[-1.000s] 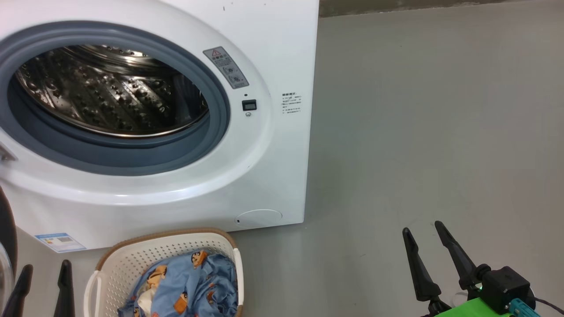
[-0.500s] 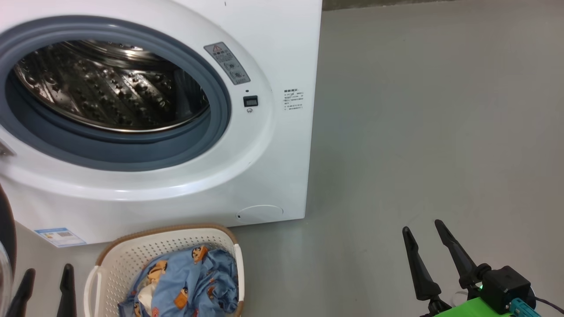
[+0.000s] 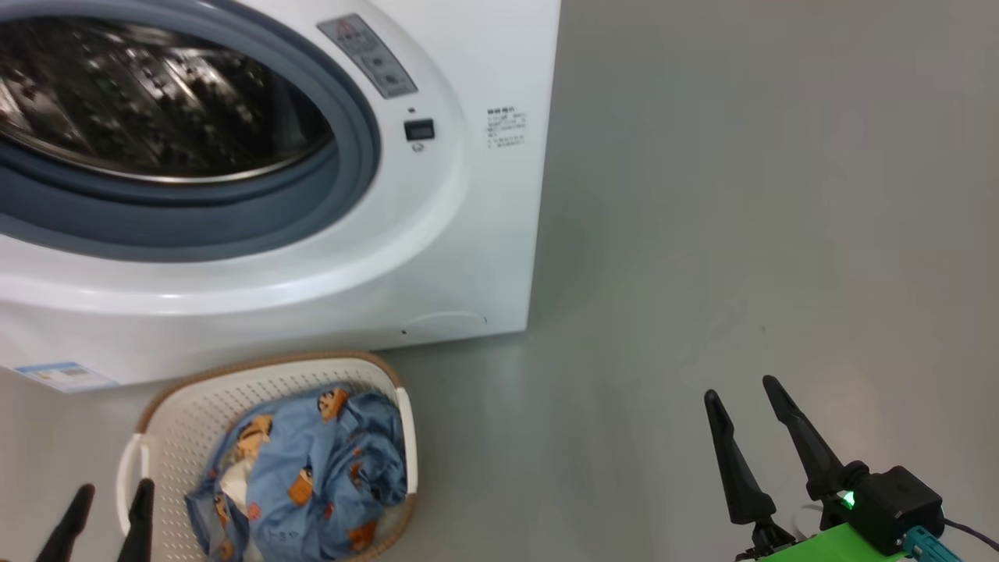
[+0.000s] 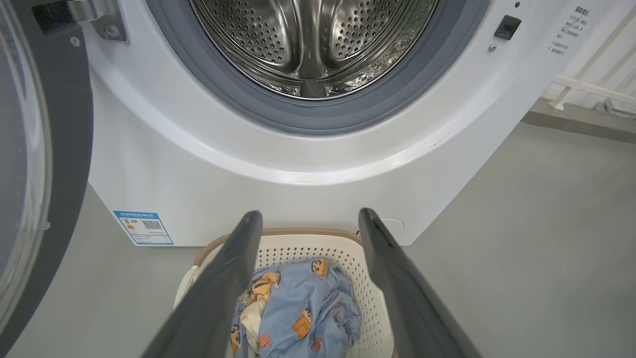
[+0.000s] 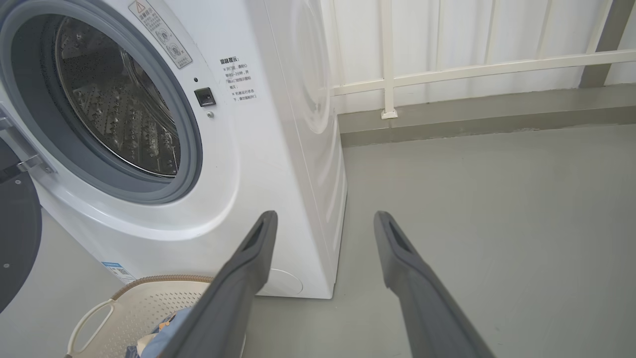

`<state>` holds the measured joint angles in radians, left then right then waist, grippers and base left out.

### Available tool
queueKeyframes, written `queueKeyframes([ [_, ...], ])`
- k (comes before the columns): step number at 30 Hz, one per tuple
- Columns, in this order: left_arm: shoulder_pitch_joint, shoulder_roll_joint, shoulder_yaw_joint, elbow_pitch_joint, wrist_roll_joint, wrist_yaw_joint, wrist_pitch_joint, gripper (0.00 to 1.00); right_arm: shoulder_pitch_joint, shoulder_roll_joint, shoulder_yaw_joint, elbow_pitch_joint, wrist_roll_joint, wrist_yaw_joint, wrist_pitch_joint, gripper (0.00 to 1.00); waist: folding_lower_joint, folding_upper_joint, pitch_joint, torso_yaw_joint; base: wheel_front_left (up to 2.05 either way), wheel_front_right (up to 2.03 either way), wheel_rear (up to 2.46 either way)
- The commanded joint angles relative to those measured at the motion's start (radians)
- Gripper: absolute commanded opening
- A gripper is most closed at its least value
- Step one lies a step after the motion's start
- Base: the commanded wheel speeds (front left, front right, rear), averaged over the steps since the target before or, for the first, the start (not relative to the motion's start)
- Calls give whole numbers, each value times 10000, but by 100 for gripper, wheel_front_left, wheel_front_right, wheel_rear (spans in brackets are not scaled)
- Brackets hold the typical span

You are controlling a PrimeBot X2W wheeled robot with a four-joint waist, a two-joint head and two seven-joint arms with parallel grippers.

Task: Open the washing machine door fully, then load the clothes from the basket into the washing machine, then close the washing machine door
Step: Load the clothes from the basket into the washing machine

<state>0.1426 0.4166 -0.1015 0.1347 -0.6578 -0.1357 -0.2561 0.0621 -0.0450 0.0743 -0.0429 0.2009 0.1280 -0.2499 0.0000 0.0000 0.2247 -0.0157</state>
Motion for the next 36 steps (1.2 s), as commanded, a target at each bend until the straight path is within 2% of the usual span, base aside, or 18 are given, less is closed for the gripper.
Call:
queueKeyframes([
  [1, -504, 457, 269, -34, -243, 50, -57, 100, -115, -52, 318, -353, 139, 27, -118, 100, 0, 0, 751, -354, 0, 0, 0],
  [12, -1573, 2166, -999, 744, -1834, 50, -57, 100, -132, -52, 712, -1217, 263, 27, -118, 100, 0, 0, 2801, -1109, 0, 0, 0],
  [36, -3415, 4877, -3293, 1557, -3969, 50, -57, 100, -219, -52, 1262, -2505, 472, 27, -118, 100, 0, 0, 6024, -1963, 0, 0, 0],
])
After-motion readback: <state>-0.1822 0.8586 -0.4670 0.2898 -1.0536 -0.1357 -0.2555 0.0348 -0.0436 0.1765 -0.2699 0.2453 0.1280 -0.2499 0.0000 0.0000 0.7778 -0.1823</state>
